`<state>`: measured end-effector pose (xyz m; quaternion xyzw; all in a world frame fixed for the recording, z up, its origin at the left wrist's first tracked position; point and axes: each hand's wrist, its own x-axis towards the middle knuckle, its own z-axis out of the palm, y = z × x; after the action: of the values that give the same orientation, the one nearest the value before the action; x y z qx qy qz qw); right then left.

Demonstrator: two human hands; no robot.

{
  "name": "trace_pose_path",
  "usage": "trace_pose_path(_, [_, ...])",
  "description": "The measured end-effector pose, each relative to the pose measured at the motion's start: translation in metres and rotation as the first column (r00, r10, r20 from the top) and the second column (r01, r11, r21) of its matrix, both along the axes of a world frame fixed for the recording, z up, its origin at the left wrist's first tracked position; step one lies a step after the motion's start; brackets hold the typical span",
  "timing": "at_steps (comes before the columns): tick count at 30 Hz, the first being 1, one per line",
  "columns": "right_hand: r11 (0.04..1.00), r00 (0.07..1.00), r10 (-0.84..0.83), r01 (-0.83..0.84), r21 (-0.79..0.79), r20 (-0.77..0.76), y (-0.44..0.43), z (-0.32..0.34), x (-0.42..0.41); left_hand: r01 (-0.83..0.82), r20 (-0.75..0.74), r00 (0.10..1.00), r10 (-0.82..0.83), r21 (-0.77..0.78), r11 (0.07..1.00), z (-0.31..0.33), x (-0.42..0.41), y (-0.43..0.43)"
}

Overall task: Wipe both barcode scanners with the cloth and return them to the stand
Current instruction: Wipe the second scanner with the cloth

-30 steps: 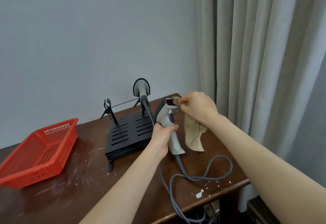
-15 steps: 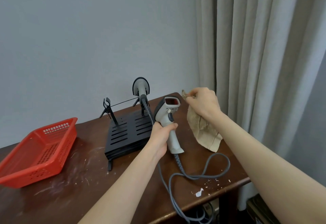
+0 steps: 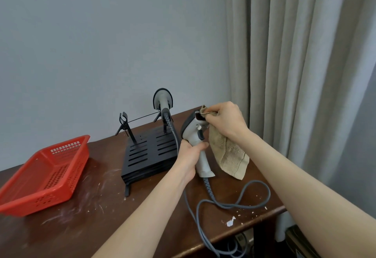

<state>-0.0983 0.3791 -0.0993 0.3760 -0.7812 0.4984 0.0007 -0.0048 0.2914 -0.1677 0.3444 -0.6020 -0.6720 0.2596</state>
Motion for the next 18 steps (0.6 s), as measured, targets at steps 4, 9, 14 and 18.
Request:
trace_pose_path(4, [0.989,0.991,0.121,-0.116,-0.093,0.055,0.000,0.003,0.002,0.027,-0.006,1.000,-0.027,0.027,0.999,0.001,-0.001,0.000])
trace_pose_path(9, [0.952,0.951,0.289,-0.273,-0.135,0.115,0.008,0.009,0.003,0.030,-0.028,0.999,-0.029,0.030,0.999,0.003,-0.001,0.002])
trace_pose_path(14, [0.978,0.981,0.190,-0.186,0.100,-0.042,0.008,0.013,-0.006,-0.028,0.031,0.999,0.029,-0.057,0.998,0.001,-0.002,0.001])
trace_pose_path(18, [0.938,0.962,0.048,0.049,0.343,-0.268,0.013,0.018,-0.013,-0.037,0.035,0.999,0.040,-0.067,0.997,0.001,-0.002,0.003])
